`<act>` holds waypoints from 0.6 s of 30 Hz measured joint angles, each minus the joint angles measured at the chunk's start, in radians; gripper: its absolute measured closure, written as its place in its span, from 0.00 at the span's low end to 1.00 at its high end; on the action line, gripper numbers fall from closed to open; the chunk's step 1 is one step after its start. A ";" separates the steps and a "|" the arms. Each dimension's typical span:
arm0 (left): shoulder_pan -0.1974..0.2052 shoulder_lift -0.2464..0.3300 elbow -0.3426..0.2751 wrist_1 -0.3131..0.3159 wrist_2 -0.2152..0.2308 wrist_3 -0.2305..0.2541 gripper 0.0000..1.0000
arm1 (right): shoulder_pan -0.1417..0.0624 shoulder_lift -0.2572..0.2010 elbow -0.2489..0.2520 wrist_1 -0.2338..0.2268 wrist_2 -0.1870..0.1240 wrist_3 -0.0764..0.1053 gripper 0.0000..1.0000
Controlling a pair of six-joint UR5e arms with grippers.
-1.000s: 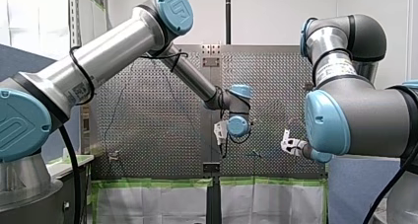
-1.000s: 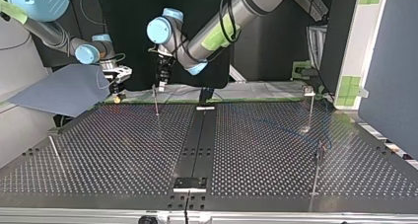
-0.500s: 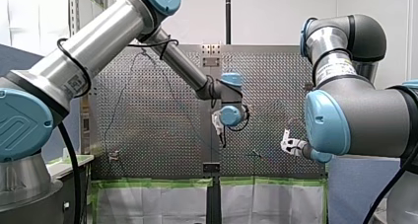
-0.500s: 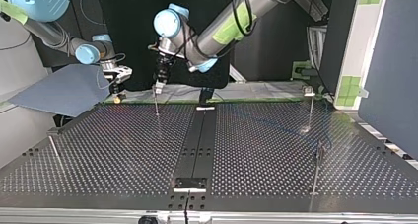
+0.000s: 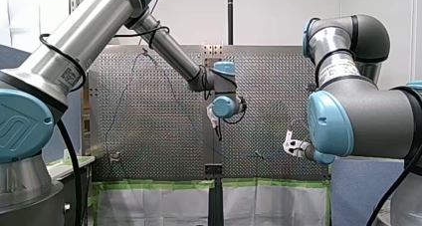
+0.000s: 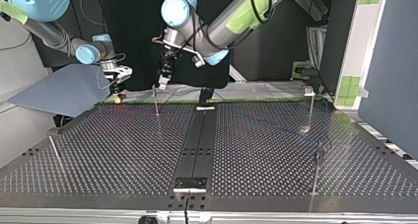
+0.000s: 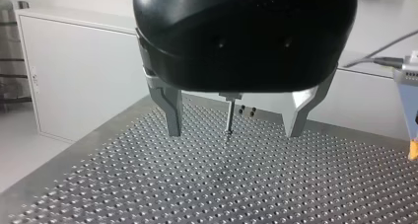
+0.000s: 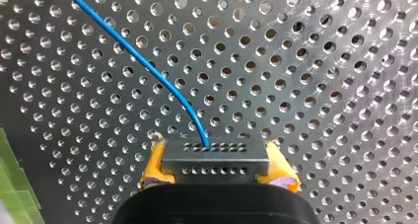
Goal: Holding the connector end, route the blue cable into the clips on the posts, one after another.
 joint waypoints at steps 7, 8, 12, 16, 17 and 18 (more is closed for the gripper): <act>0.000 0.065 -0.065 0.002 -0.005 0.027 0.01 | 0.003 0.000 0.000 0.002 0.000 0.000 1.00; 0.000 0.073 -0.073 0.003 -0.006 0.030 0.01 | 0.003 0.000 0.000 0.002 0.000 0.000 1.00; 0.000 0.104 -0.105 0.009 -0.010 0.041 0.01 | 0.004 0.000 0.000 0.002 0.000 0.000 1.00; 0.000 0.138 -0.139 0.013 -0.011 0.044 0.01 | 0.004 0.000 0.000 0.003 0.000 -0.001 1.00; 0.000 0.146 -0.146 0.013 -0.011 0.044 0.01 | 0.004 0.000 0.000 0.004 0.000 -0.001 1.00; 0.000 0.153 -0.153 0.013 -0.011 0.044 0.01 | 0.004 0.000 0.000 0.004 0.000 -0.001 1.00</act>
